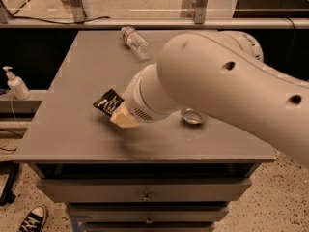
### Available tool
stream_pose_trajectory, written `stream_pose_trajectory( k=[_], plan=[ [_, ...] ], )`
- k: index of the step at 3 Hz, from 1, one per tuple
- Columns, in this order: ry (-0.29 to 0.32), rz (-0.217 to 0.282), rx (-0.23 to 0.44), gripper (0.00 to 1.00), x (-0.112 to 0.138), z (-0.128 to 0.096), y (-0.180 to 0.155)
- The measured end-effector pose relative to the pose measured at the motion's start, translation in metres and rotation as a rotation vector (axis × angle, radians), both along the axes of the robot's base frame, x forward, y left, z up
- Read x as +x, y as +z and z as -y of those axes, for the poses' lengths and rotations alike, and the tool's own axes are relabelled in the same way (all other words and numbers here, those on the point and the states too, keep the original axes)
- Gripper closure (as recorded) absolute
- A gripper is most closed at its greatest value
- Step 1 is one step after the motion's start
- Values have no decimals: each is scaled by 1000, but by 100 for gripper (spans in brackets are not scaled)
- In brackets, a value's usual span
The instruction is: Move rxbar chocolate near water bottle
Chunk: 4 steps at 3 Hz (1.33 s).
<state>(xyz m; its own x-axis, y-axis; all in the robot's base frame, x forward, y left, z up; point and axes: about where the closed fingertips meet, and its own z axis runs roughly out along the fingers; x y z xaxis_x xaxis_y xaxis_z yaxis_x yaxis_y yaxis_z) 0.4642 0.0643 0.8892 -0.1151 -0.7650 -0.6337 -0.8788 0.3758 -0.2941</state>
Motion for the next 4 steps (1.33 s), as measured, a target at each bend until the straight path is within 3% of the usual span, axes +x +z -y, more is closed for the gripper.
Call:
stream_pose_trajectory(
  k=[1,2,3,4],
  plan=[
    [-77,42,-28,100,21,43,11],
    [-119,88,-10,100,49,76,20],
    [-119,88,-10,100,49,76,20],
    [-139,134,-42,100,61,86,27]
  ],
)
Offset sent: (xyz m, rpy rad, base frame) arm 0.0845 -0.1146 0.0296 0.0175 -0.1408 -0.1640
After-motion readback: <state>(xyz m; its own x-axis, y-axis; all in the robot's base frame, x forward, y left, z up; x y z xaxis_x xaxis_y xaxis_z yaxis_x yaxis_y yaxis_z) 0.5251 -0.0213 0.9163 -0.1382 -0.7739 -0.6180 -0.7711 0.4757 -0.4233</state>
